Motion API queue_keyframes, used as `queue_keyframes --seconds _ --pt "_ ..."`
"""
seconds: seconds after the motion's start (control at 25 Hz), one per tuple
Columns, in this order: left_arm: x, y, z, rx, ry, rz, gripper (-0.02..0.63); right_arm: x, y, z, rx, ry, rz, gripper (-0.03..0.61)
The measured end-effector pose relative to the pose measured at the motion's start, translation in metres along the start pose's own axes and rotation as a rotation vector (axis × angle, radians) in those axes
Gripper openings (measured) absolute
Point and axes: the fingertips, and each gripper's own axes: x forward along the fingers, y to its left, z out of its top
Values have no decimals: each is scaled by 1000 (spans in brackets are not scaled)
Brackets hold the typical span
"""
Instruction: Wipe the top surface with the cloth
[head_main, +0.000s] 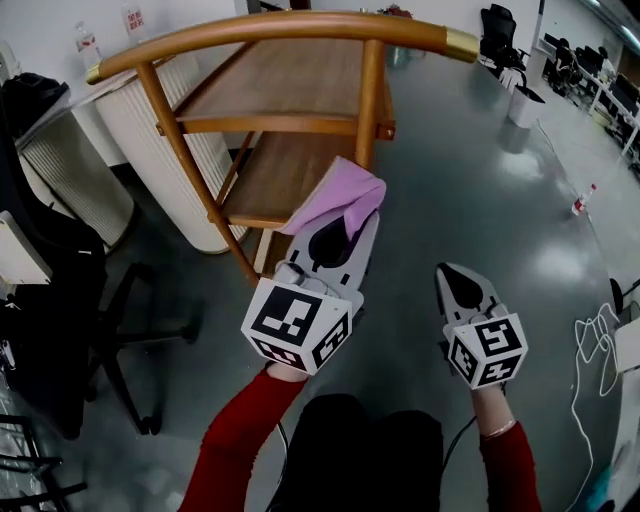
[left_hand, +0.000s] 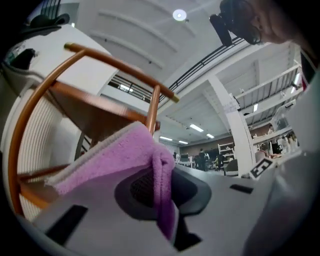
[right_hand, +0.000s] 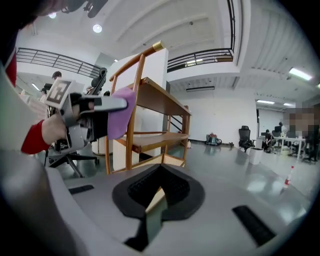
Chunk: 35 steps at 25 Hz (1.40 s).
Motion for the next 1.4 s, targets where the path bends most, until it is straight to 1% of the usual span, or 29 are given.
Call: queue_keyframes --seconds 0.16,0.28,0.36,0.48,0.56,0.64,0.8,0.92,1.04,1.12,1.16,1.2,1.28,1.4 --pt "-24 2 -104 -94 163 29 48 -5 6 -35 17 68 9 5" --pt "-39 7 -172 -157 281 60 48 -5 8 -55 24 110 18 5" --pt "-47 11 -213 -172 356 74 48 -4 10 -63 24 128 23 5" --pt "-56 16 -267 -151 459 94 48 -1 13 -69 22 141 29 5" --pt "-62 18 -299 -158 519 106 48 0 14 -72 24 147 32 5" --pt "-68 20 -325 -182 565 118 48 2 17 -75 27 152 37 5" --pt "-79 24 -367 -202 653 142 48 5 24 -82 34 164 54 5" --pt "-87 26 -392 -230 712 169 48 5 26 -85 33 171 61 5" --pt "-92 25 -403 -250 736 170 48 6 27 -87 30 173 63 5" --pt "-94 20 -397 -249 720 138 48 7 26 -87 28 172 63 5" --pt "-95 15 -388 -247 698 118 48 8 25 -86 29 169 64 5" --pt "-97 11 -373 -248 666 103 48 8 24 -84 33 165 67 5" --pt "-104 2 -330 -249 588 92 48 7 22 -72 47 150 75 5" --pt "-107 -5 -238 -213 461 81 48 2 21 -32 85 108 105 5"
